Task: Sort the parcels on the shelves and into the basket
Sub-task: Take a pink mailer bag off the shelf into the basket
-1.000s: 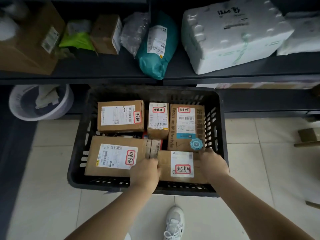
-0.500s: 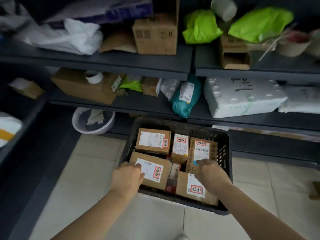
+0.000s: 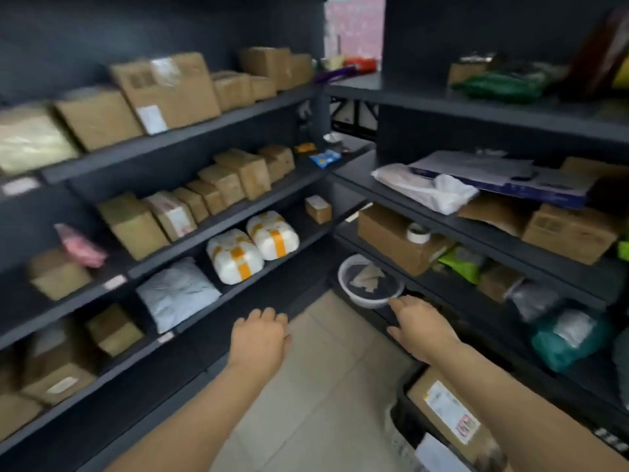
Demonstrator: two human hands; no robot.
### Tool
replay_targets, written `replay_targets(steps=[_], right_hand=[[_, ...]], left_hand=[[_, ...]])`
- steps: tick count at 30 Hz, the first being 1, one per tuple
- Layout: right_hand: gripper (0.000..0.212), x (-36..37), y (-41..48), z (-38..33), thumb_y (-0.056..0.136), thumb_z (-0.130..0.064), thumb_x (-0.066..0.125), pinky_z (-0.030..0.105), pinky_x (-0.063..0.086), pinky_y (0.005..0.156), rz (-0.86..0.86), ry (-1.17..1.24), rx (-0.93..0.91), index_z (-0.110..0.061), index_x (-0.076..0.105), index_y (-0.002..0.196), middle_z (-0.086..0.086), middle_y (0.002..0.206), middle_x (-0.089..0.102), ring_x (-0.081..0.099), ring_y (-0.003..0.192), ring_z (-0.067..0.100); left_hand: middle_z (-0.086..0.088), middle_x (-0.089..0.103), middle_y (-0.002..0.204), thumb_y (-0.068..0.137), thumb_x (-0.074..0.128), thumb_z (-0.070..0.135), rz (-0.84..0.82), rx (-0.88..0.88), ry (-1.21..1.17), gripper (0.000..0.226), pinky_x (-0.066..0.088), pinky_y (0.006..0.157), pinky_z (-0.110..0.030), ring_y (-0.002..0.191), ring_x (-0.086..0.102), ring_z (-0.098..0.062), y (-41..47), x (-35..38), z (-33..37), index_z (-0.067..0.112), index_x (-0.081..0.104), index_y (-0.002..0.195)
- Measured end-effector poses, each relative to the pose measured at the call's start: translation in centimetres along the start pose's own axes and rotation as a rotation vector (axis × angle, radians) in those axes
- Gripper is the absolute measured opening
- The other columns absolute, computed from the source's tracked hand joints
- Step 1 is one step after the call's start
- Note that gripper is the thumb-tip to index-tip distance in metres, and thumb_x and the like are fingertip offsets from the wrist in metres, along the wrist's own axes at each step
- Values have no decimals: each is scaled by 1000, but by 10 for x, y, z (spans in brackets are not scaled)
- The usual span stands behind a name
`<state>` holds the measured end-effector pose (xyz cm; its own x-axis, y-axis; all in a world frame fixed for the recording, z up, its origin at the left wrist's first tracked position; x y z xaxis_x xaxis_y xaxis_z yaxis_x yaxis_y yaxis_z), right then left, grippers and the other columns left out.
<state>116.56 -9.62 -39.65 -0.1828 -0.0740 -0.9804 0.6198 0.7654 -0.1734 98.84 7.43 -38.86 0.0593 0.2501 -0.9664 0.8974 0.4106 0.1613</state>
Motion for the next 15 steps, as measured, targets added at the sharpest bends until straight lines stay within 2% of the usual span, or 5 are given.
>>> replay_targets(steps=[5, 10, 12, 14, 15], right_hand=[[50, -44, 23, -183, 95, -26, 49, 34, 37, 102, 27, -10, -224, -13, 34, 142, 8, 140, 43, 42, 127, 27], [57, -71, 14, -355, 95, -36, 49, 31, 35, 104, 106, -41, -438, -16, 30, 145, 4, 139, 43, 41, 128, 24], [53, -78, 7, -409, 95, -34, 49, 30, 38, 101, 131, -48, -512, -17, 32, 143, 3, 136, 46, 44, 123, 23], [55, -81, 5, -455, 94, -36, 50, 31, 41, 98, 151, -62, -571, -17, 32, 143, 2, 134, 48, 47, 120, 23], [58, -82, 5, -476, 94, -37, 50, 30, 41, 98, 155, -70, -597, -17, 30, 145, 2, 135, 47, 47, 121, 22]], left_hand=[[0, 58, 60, 54, 86, 38, 9, -251, 115, 29, 28, 47, -25, 56, 57, -22, -83, -49, -159, 19, 67, 66], [-1, 59, 59, 42, 91, 31, -3, -477, 163, 35, 42, 42, -29, 55, 58, -23, -183, -86, -308, 17, 68, 64], [-1, 65, 77, 60, 84, 40, -103, -570, 169, 38, 48, 55, -34, 72, 63, -23, -223, -98, -350, 18, 68, 85], [-1, 62, 110, 88, 58, 43, -113, -673, 179, 37, 45, 80, -36, 105, 56, -23, -257, -103, -387, 20, 55, 117], [0, 59, 118, 94, 48, 42, -101, -701, 179, 37, 42, 86, -35, 113, 52, -23, -271, -103, -402, 21, 49, 124]])
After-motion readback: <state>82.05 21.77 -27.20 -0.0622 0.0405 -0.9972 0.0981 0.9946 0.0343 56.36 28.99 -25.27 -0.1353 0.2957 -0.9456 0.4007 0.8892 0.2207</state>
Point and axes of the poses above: each hand's wrist, its own y-axis towards the middle knuckle, its own x-axis out of the palm, z = x × y, the point moved 6 cm from there along y, towards the middle knuckle
